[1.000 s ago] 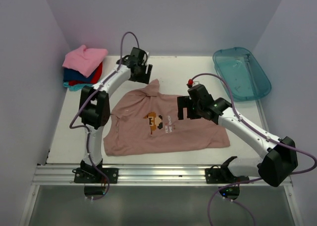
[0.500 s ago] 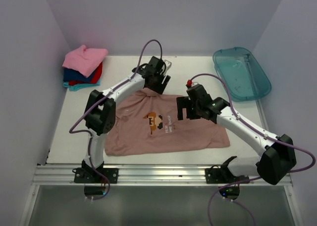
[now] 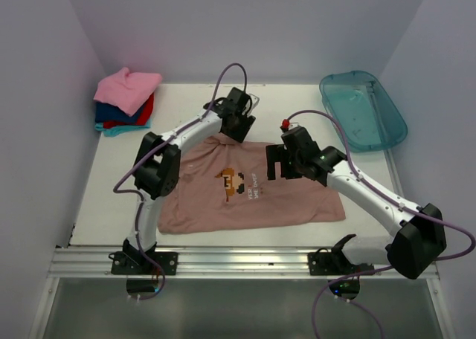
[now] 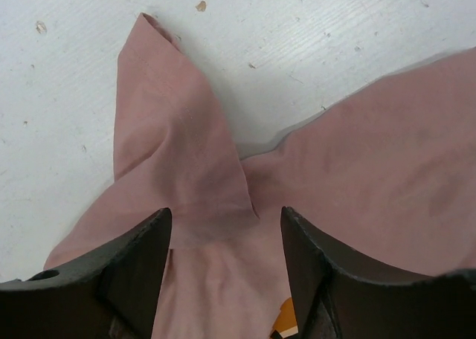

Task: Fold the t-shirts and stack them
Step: Grap the side of the flattened tshirt furthest away from the robot with both arms

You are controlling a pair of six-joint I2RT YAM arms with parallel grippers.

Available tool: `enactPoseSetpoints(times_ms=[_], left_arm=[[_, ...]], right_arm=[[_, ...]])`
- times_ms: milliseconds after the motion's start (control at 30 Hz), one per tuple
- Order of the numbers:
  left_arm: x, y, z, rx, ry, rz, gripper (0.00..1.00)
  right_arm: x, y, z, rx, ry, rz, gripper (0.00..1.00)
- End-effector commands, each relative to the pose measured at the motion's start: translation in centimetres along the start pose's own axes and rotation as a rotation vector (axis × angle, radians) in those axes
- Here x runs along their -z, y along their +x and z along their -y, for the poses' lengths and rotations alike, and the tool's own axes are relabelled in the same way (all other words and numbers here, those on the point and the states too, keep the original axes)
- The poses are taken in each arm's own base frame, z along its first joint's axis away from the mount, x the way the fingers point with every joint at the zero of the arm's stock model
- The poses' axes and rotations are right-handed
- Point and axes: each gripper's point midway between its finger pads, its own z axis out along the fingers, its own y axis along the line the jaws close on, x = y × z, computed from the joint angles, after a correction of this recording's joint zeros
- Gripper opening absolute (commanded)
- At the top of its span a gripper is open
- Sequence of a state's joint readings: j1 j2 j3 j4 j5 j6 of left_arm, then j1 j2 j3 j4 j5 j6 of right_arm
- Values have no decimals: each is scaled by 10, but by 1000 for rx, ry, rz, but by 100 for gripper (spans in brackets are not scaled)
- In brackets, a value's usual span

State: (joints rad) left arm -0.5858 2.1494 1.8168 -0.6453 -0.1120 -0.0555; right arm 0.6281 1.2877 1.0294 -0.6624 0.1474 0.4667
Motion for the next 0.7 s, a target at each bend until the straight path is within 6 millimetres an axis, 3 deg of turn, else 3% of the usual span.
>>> enactPoseSetpoints(times_ms=[0,133,233,267,367,467,667], left_arm=[[-5,-12,-3,-23,-23,22,63],[-6,-12,-7,-19,-43,21,54],[-4,-13,-7,-16,-46,27,32],[-3,-14,-8,-16,-53,29,18],[2,-16,-12,-7,-76,36,0],[13,-25,-19,13,-112,68,0],[40,-47,-72,98,-395,164,0]], right_arm=[[10,-12,2,-4,7,56,99],[10,-12,2,-4,9,59,99],[10,-12,3,-5,13,61,99],[10,-12,3,-5,13,61,99],[10,-12,4,-6,15,59,99],[10,-11,4,-8,13,59,99],[9,-11,2,-11,8,57,99]])
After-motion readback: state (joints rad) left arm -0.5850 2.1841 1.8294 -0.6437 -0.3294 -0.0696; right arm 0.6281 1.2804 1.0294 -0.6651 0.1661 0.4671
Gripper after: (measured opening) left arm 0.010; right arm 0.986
